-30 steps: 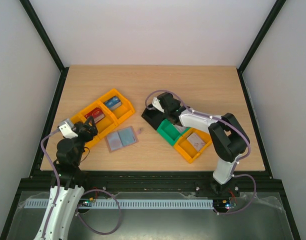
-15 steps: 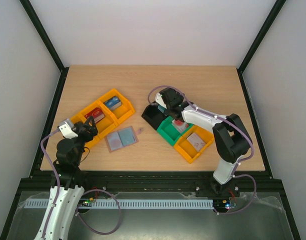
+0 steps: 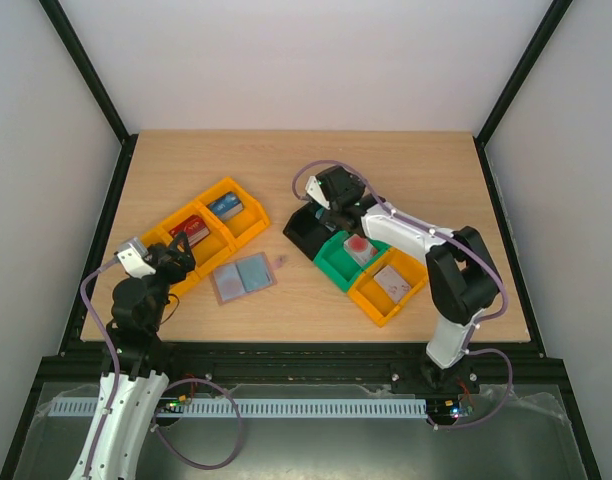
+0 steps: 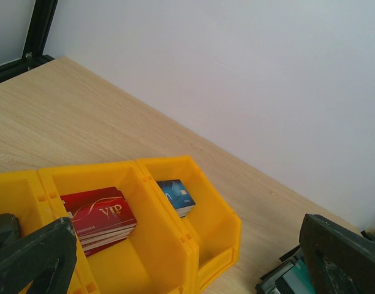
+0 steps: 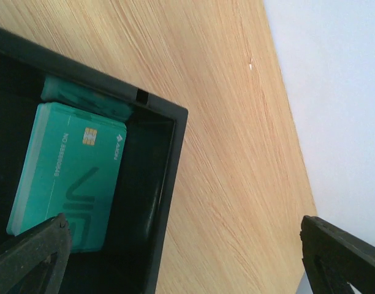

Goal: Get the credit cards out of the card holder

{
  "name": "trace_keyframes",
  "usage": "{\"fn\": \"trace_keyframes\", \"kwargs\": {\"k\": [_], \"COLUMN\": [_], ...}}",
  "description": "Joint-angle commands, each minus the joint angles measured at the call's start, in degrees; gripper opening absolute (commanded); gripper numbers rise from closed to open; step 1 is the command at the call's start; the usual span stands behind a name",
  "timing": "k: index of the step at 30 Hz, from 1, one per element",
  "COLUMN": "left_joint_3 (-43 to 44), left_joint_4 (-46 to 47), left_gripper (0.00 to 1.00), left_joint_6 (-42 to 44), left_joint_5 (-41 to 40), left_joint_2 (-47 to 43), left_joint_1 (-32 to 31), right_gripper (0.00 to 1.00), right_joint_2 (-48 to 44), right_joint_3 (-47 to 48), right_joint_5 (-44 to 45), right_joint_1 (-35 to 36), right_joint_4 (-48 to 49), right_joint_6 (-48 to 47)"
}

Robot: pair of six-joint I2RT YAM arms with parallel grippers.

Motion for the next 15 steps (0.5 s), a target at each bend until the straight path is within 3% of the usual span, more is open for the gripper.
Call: {"fn": "trace_keyframes", "kwargs": {"k": [1, 8, 15], "left_joint_3": [-0.59, -0.59, -0.78], "left_joint_4": [1.78, 1.78, 2.23], "left_gripper": [1.00, 1.00, 1.00], "left_joint_6": [0.49, 0.58, 0.42], "left_joint_5": [0.55, 0.59, 1.34], "left_joint_2": [-0.47, -0.73, -0.69], "left_joint_1": [0.33, 0.32, 0.32], "right_gripper": [0.99, 0.99, 1.00], "right_joint_2": [2.69, 2.32, -1.52], "right_joint_3": [2.33, 3.21, 13.28], "right_joint_5": [0.25, 0.65, -16.42], "right_joint_1": [-0.30, -0.60, -0.57], "right_joint_4": [-2.13, -1.52, -10.93], "right_joint_6": [2.59, 4.97, 24.92]}}
